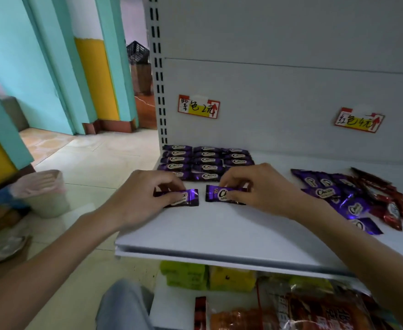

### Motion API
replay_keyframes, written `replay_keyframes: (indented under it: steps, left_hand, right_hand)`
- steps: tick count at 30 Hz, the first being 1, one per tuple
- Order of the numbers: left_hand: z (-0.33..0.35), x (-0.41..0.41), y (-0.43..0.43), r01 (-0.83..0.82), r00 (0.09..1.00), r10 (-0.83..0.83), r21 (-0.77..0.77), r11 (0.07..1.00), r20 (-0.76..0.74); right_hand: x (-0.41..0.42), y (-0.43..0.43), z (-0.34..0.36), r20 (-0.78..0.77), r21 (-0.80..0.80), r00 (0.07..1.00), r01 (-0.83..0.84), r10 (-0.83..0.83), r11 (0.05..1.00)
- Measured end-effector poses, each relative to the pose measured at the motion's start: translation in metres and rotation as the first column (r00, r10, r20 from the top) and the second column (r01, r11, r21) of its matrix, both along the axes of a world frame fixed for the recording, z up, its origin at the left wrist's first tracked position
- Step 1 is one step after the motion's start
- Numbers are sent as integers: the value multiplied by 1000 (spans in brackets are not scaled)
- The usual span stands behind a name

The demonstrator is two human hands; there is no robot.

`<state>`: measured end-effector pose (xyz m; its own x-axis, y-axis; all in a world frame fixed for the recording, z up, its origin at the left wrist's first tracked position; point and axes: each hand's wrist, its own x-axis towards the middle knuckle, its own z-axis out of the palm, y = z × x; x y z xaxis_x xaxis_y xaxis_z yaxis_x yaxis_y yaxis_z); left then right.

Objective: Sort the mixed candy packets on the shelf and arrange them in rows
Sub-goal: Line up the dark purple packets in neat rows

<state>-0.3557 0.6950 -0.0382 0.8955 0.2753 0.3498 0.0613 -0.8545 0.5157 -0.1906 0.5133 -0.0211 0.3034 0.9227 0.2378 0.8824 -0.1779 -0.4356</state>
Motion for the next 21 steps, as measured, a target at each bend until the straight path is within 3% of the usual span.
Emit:
replay_keyframes:
  steps: [6, 10, 21]
  left_hand:
    - [-11, -12, 9, 36, 999, -37, 155, 987, 9]
    - [-12, -10, 18, 41, 999, -36, 192, 981, -29]
    - [-16, 5, 40, 73, 995, -83, 161, 984, 54]
  right_hand:
    - [-7, 9, -9, 214, 48, 976, 32, -42, 998]
    - [-8, 11, -6, 144, -6, 989, 30, -29, 1000]
    - [-5, 31, -18, 158, 91, 983, 80, -93, 993]
